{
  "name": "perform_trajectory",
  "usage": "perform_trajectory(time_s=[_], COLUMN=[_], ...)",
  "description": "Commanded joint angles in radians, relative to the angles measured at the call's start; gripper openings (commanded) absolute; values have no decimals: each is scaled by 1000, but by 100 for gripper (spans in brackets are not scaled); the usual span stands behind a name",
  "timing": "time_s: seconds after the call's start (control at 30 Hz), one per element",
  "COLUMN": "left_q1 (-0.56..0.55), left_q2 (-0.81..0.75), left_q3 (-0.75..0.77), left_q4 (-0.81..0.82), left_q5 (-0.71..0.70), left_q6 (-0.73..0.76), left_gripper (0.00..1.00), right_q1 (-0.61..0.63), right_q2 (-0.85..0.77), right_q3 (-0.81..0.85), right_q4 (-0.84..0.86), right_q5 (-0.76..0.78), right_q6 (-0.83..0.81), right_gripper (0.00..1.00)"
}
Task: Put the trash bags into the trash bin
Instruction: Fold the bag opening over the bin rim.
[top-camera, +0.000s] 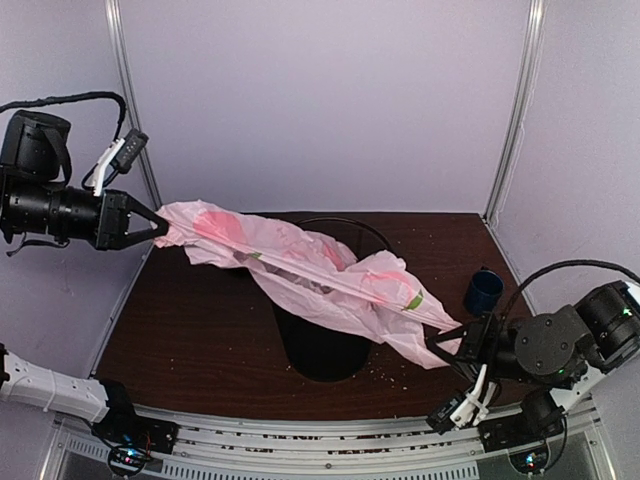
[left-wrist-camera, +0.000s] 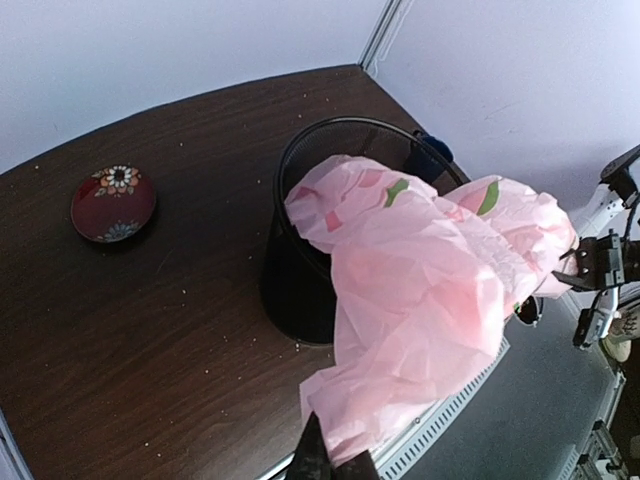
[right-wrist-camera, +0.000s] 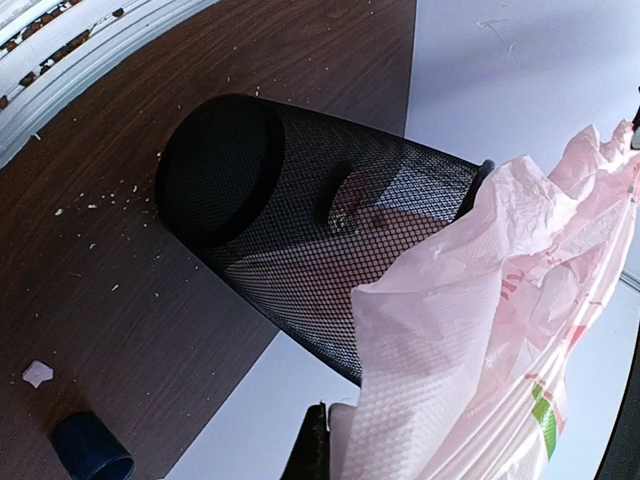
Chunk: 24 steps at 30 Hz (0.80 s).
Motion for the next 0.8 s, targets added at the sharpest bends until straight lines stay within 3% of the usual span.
perform_trajectory(time_s=[0.0,0.17,0.27,0.37,0.53,0.63,0.77], left_q1=[21,22,37,41,62,78,81], left_q2=[10,24,32,67,157,187,164], left_q3=[-136,-351,-451,-511,-532,-534,-545], left_q4=[-20,-7,55,141,255,314,422], left_q5=[-121,-235,-208,-176,-249,-351,-296], left_q6=[6,-13,-5,22,67,77,136], left_gripper=[0,0,0,0,0,0,0], right_q1=[5,7,5,5,-1,-37,-70], right_q2=[-47,-93,-100,-99,-106,-136,-147], right_q3=[-60,-169,-222,-279,-398,-460,-422], right_q4=[-144,-73,-9,63,251,276,232], right_q5=[16,-38,-66,-51,6,32,11], right_q6=[-5,5,1,-11,-25,-27,33], right_gripper=[0,0,0,0,1,6,32])
